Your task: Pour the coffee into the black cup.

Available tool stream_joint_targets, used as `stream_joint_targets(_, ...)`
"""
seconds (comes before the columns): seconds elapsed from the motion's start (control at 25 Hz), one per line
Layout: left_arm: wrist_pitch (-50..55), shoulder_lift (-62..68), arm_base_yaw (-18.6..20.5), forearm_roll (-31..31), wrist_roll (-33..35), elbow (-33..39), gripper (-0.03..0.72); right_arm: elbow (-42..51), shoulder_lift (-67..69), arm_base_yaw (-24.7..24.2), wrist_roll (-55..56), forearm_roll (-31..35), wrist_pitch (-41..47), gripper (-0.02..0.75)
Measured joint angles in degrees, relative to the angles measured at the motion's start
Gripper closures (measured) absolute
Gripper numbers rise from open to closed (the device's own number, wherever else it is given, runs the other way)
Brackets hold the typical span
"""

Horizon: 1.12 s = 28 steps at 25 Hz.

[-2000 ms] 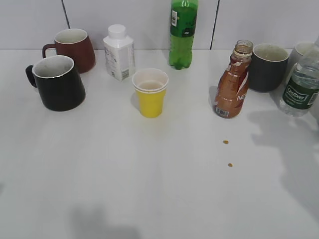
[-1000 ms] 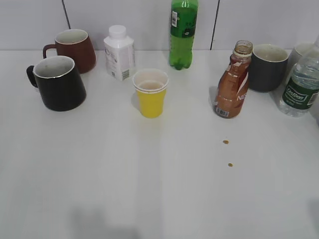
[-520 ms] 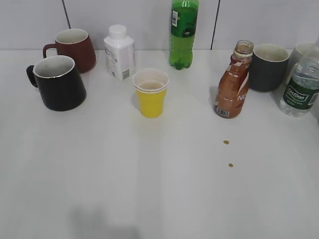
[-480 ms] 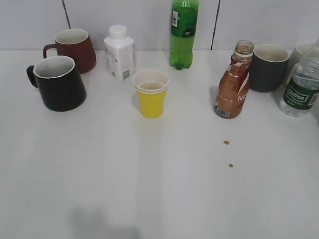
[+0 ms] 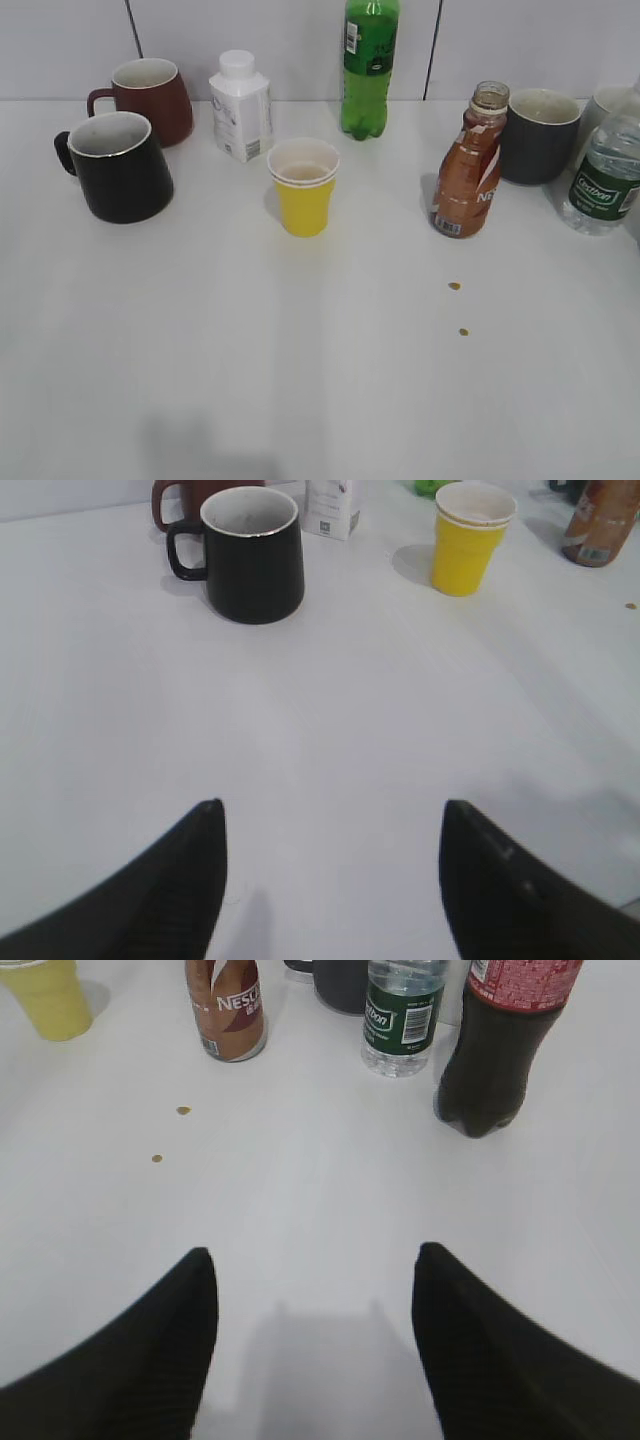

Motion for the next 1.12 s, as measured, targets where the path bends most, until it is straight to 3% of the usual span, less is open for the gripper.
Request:
stream_joint_targets(0.48, -0.1, 0.0, 0.7, 0.0, 0.0, 0.0, 0.201, 0.0, 0.0, 0.0, 0.0, 0.0, 0.0, 0.252)
stream_joint_targets(0.76, -0.1, 0.0, 9.8, 0.0, 0.0, 0.1, 0.21, 0.0, 0.0, -1.2, 0.0, 0.0, 0.0, 0.252)
stream_joint_targets(0.96, -0.1, 0.0, 16.1, 0.0, 0.0, 0.1, 0.218, 0.0, 0.0, -6.9, 0.0, 0.1, 0.0, 0.252)
stream_joint_targets(1.12, -0.1, 0.0, 17.9, 0.0, 0.0, 0.1, 0.218, 0.0, 0.0, -10.9, 0.0, 0.1, 0.0, 0.253)
